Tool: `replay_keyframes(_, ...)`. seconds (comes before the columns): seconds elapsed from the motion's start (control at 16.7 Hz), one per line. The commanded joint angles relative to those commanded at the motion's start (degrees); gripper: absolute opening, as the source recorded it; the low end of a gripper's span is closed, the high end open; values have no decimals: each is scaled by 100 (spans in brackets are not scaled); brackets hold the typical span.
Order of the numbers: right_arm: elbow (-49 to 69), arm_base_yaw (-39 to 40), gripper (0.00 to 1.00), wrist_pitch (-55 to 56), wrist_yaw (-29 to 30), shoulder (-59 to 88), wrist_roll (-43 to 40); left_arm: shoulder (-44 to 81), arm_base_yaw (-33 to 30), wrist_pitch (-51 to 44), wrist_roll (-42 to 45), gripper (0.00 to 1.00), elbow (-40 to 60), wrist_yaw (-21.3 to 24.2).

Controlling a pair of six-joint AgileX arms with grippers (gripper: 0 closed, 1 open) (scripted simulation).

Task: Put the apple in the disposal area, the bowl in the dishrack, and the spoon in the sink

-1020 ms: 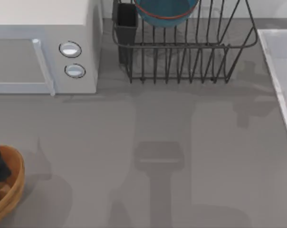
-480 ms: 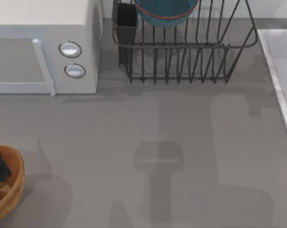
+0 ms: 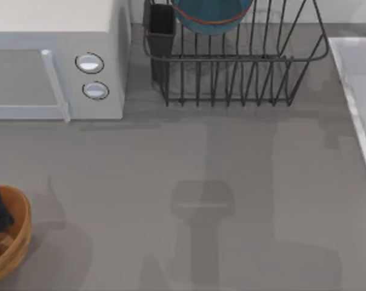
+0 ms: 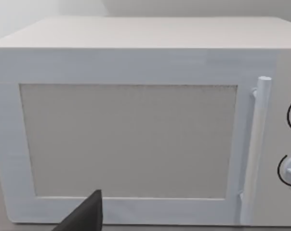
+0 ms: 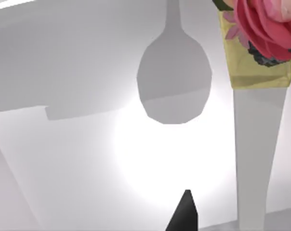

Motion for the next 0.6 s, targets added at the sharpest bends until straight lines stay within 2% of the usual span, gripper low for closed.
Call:
replay_keyframes(0.36,-1391,-24,0,980,9,-374,-24,0,0,0,0,100,0,0)
replay_keyframes(0.6,-1535,-24,0,1090,8,-425,-23,0,0,0,0,100,0,0)
